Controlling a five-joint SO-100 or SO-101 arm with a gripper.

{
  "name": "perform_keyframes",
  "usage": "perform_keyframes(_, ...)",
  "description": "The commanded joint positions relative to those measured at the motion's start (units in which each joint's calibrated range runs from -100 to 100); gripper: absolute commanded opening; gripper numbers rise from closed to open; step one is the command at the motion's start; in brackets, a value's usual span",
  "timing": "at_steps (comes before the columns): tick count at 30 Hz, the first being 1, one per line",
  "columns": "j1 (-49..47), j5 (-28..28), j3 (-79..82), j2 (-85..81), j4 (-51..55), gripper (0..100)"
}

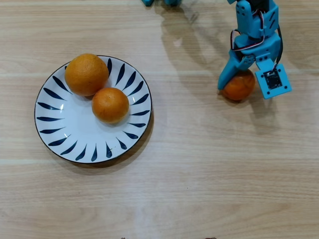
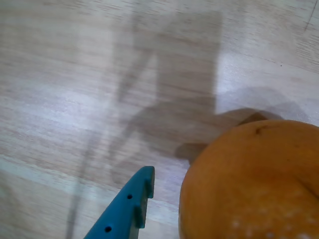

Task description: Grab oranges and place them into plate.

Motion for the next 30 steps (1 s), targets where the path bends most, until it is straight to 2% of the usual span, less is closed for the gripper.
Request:
perform_keyframes(1, 0.1, 0.2, -1.6, 0.7, -0.9, 39)
perform_keyframes(5, 0.6, 0.2, -1.6, 0.7, -0.8, 34)
perform_keyframes(13, 0.8, 0.2, -1.6, 0.7, -0.8, 33)
perform_keyframes(17, 0.7, 0.2, -1.6, 0.7, -0.8, 29)
perform_keyframes(27, 0.7, 0.2, -1.6, -0.1, -0.6, 28)
perform_keyframes(30, 1.8, 2.3, -2.7, -0.8, -0.6, 28)
